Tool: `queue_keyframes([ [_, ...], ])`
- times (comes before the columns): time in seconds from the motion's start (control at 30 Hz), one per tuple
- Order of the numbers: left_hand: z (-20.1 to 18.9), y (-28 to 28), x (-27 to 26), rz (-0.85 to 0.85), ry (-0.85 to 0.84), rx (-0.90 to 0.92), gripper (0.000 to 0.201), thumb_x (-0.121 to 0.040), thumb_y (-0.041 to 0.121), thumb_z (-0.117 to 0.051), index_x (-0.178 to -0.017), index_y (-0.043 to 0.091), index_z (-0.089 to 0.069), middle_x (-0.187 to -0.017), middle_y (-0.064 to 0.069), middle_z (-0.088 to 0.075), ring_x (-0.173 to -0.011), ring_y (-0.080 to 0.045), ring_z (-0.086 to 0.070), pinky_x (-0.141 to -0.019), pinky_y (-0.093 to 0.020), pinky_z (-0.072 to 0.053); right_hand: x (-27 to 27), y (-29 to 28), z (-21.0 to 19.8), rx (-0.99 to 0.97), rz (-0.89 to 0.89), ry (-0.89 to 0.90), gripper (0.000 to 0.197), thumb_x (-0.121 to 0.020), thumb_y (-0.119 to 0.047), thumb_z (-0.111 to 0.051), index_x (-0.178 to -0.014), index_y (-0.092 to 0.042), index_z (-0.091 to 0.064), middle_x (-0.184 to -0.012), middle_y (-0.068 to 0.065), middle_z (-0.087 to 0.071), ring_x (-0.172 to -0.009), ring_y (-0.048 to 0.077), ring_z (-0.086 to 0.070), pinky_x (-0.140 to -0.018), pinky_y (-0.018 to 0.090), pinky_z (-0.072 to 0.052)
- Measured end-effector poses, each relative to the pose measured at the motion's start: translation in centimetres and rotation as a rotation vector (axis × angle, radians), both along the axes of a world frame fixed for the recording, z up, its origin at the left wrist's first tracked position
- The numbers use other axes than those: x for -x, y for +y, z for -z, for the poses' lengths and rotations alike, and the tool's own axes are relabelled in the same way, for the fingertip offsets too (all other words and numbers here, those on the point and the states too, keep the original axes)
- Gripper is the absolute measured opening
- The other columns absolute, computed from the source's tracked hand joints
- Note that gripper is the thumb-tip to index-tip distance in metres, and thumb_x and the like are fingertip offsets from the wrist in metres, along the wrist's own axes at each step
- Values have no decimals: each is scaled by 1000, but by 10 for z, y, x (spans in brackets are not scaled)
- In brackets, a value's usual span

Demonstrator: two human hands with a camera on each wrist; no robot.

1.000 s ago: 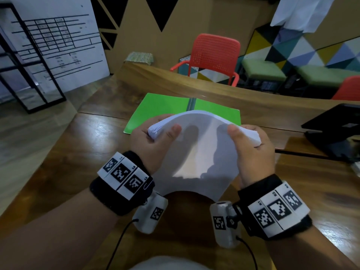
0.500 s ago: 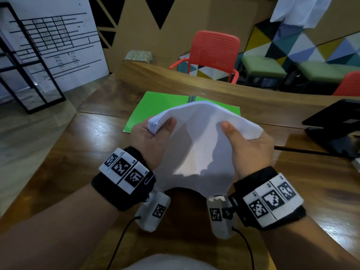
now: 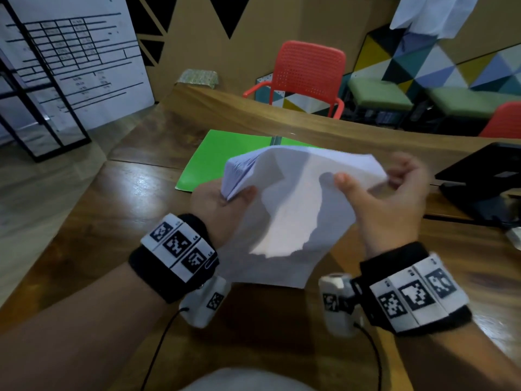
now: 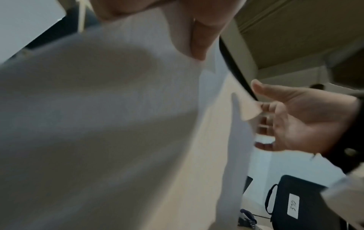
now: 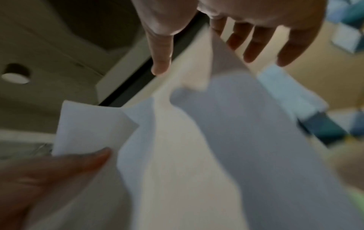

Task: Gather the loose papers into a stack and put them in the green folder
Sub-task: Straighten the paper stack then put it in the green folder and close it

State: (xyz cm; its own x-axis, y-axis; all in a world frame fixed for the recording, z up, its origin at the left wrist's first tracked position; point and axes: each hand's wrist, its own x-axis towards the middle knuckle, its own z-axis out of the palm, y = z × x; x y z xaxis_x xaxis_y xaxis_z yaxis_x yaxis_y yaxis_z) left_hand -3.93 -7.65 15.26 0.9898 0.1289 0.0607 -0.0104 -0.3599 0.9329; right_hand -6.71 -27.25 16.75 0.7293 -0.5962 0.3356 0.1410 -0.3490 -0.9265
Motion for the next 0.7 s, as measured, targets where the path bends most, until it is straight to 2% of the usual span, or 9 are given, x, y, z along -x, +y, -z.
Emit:
queue_keyframes([
  [0.03,-8,-2,-2,63,-60,-43,44,-82,25,-66,-43,19,-47,-35,7,-47,-48,-8,-40,-43,-11,-34,1,-1,-10,223,67,-41,72,-58,-44,-80,-118,-20,-48,-110,-12,-43,-104,10,-44,-85,1,-32],
  [0.1,-23,-10,-1,238,-220,-140,39,-80,31,-60,-48,11,-52,-40,-2,-49,-51,-11,-44,-46,-20,-28,1,7,-27,620,-6,-89,74,-61,-54,-70,-122,-16,-52,-117,-2,-49,-114,17,-45,-98,24,-35],
  [0.17,-36,-17,-1,389,-377,-236,34,-79,34,-56,-56,9,-60,-44,-1,-42,-64,-17,-48,-49,-21,-25,-4,20,-36,830,-198,-15,55,-64,-53,-66,-110,-23,-60,-104,-3,-58,-105,23,-56,-91,48,-44],
  [0.2,-36,-20,-3,424,-390,-252,33,-80,33,-58,-59,8,-64,-47,2,-43,-63,-15,-48,-49,-20,-28,-6,24,-37,828,-265,7,41,-66,-49,-66,-99,-25,-62,-90,-7,-58,-93,24,-60,-82,50,-48],
  [0.3,-26,-16,-14,465,-177,-179,23,-76,26,-72,-57,17,-63,-40,13,-52,-44,4,-47,-47,-6,-34,-10,23,-31,692,-349,-15,25,-71,-48,-61,-71,-24,-55,-63,-3,-54,-66,27,-56,-63,45,-49],
  [0.43,17,18,-30,507,118,-403,19,-70,29,-77,-71,11,-70,-57,7,-58,-51,-3,-48,-58,-23,-41,-6,5,-18,370,-367,-20,24,-65,-46,-65,-62,-25,-54,-60,4,-57,-56,18,-51,-55,35,-45],
  [0.5,35,42,-34,480,267,-372,6,-72,23,-76,-70,22,-71,-57,13,-64,-56,0,-56,-60,-20,-42,-3,-8,-15,171,-383,-16,19,-65,-39,-71,-63,-25,-58,-68,14,-63,-60,21,-54,-55,37,-47],
  [0.6,51,65,-36,347,397,-29,15,-68,4,-75,-70,18,-70,-54,12,-70,-54,2,-65,-50,-11,-49,-2,-24,-2,-31,-373,-24,21,-74,-13,-75,-67,-21,-58,-64,-2,-66,-62,16,-57,-57,31,-47],
  [0.7,60,72,-43,78,305,349,19,-47,10,-83,-64,13,-75,-78,-9,-76,-64,-14,-71,-63,-25,-60,-7,-29,23,-192,-271,-22,25,-79,-7,-70,-67,-22,-53,-55,-14,-64,-56,4,-57,-58,24,-48],
])
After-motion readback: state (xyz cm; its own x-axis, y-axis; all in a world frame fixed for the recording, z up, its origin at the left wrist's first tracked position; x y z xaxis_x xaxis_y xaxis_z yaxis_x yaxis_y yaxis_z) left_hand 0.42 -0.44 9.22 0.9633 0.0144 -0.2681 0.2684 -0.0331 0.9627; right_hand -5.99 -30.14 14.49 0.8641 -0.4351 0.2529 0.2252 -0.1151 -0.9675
